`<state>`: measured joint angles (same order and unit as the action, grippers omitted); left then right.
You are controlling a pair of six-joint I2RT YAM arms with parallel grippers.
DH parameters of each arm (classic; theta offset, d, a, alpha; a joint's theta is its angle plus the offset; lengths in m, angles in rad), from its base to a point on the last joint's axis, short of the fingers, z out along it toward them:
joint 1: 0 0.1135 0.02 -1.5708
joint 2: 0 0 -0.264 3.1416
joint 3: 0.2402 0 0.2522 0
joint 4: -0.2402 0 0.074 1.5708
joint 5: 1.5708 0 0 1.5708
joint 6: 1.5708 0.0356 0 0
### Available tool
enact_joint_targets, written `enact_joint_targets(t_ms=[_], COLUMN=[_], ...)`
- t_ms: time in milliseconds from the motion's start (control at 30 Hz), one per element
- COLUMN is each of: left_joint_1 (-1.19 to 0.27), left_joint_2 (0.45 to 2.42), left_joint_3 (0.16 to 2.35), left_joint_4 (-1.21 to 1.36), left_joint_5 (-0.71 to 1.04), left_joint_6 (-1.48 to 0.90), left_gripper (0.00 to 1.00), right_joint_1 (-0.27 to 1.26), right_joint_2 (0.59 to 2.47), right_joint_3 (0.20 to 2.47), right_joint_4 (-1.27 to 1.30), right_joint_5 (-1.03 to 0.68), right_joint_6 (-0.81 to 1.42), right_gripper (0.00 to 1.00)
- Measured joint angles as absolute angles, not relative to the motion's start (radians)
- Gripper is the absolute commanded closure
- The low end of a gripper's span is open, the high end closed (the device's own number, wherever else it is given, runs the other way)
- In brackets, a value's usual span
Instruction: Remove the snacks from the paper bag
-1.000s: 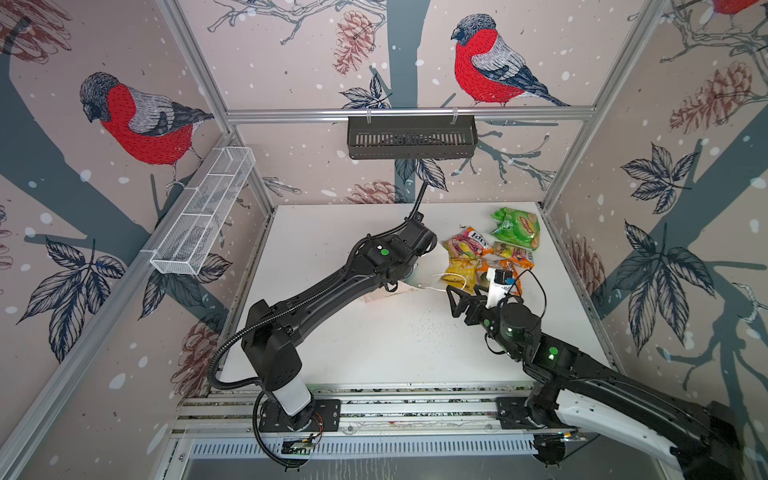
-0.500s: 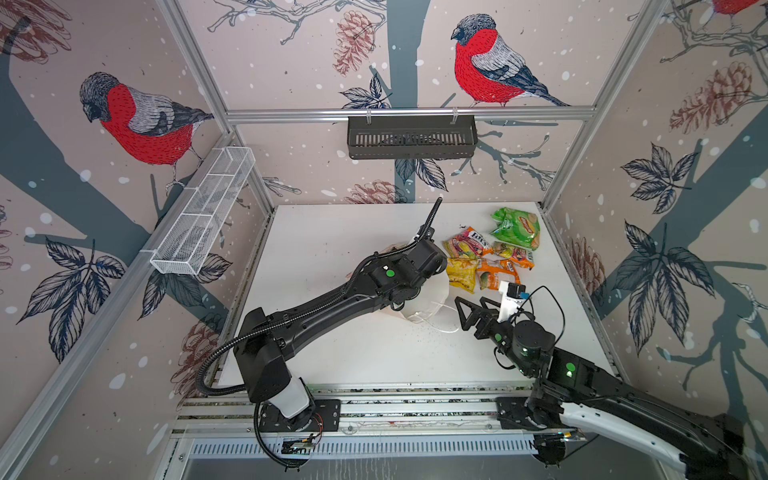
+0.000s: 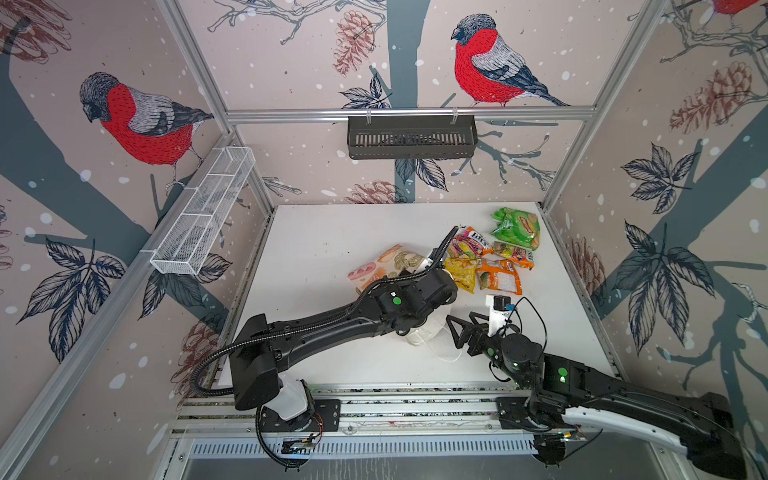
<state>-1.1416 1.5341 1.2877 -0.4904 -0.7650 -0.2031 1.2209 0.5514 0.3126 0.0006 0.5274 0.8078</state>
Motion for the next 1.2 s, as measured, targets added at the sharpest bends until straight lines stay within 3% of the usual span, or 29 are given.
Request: enact_joint_targets(t_ms=[400, 700, 967, 1200], left_joint_1=[-1.153, -1.149, -1.061, -1.036], left_joint_2=[1.517, 1.425, 1.246, 1.233], left_joint_3=[1.216, 1.108, 0.953, 0.946], left_joint_4=[-0.393, -0.308, -0.236, -0.234], left_joint_5=[-0.739, -0.665, -0.519, -0.491], left_joint_6=[-0.220, -0.189, -0.168, -0.149], left_gripper=[1.00, 1.00, 1.00, 1.00], right_joint_1=[1.304, 1.340, 1.360, 1.378], right_joint_2=[0.659, 0.866, 1.040, 1.135], right_joint_3=[0.248, 0.257, 0.327, 0.378], right_joint_4=[0.178, 0.332, 0.453, 0.504], right_joint_5=[0.584, 0.606, 0.607, 0.585], right_joint_6=[0.778, 0.724, 0.672, 0.621], right_gripper=[0.27, 0.31, 0.32, 0.32])
